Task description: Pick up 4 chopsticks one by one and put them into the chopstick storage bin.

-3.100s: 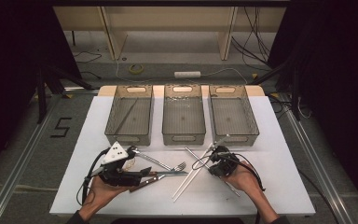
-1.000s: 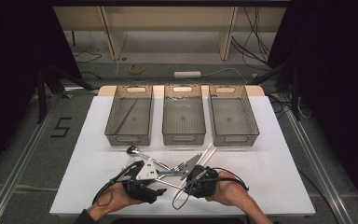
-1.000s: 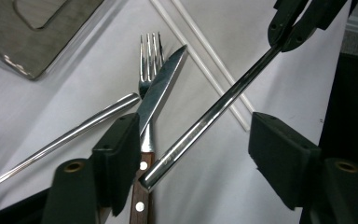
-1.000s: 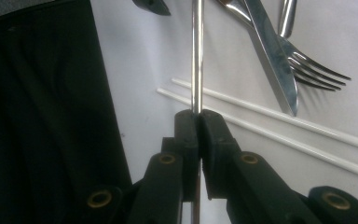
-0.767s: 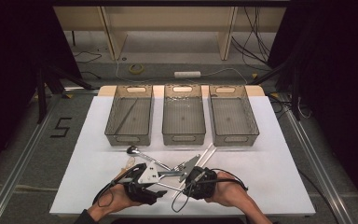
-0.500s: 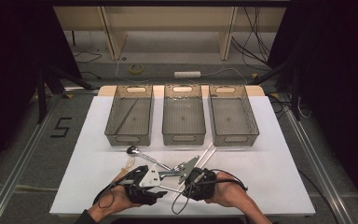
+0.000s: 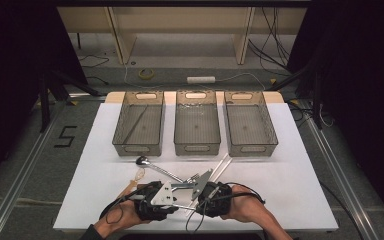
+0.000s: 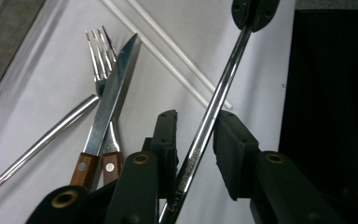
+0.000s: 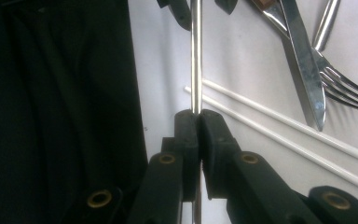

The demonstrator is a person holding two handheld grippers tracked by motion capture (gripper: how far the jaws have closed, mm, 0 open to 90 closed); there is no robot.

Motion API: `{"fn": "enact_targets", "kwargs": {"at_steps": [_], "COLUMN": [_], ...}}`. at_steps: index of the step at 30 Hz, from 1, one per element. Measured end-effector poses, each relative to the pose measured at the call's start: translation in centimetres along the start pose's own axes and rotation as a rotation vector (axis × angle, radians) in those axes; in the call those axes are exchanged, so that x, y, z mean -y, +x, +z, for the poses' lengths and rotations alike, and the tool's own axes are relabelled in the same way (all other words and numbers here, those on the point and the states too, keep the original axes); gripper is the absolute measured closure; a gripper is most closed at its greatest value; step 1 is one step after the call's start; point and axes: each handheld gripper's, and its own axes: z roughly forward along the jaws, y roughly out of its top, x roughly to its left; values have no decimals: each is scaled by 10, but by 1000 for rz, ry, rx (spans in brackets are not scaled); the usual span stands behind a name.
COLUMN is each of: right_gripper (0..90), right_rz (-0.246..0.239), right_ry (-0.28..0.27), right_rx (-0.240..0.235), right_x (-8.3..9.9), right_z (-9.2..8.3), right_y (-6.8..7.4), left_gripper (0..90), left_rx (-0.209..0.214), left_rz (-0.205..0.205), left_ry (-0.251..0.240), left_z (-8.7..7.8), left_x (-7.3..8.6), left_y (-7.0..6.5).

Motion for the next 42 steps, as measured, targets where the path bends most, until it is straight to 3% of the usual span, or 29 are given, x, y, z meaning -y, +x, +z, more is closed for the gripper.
{"fn": "enact_targets", "kwargs": {"at_steps": [5, 9, 11, 13, 19, 23, 30, 32, 37, 42], "right_gripper": [859, 813, 773, 675, 483, 435, 402, 381, 359, 340], "right_rz": [-47, -32, 7, 37, 108, 133, 230, 255, 255, 232], "right_ry": [10, -19, -58, -94, -259, -344, -471, -499, -500, -458], "right_rx": [-21, -20, -4, 2, 49, 90, 188, 188, 197, 198], "right_x": [2, 4, 6, 8, 14, 18, 32, 37, 46, 53], "right_z": [-2, -5, -8, -13, -29, -38, -50, -53, -57, -54], "right_y": [-1, -3, -9, -12, -19, -22, -33, -37, -42, -49], "left_gripper": [753, 825, 836, 837, 837, 837, 837, 837, 837, 837], "left_rx": [49, 110, 77, 74, 13, -35, -126, -146, -193, -239], "left_rz": [30, 48, 65, 50, -28, -105, -233, -270, -353, -413], "left_ry": [14, 16, 24, 16, 6, -20, -68, -82, -122, -153], "left_z": [0, 1, 0, -2, -6, -11, -18, -21, -30, -39], "left_x": [0, 0, -1, 0, 6, 9, 12, 14, 20, 24], "left_y": [-2, -4, -6, -3, 9, 16, 26, 29, 39, 45]}}
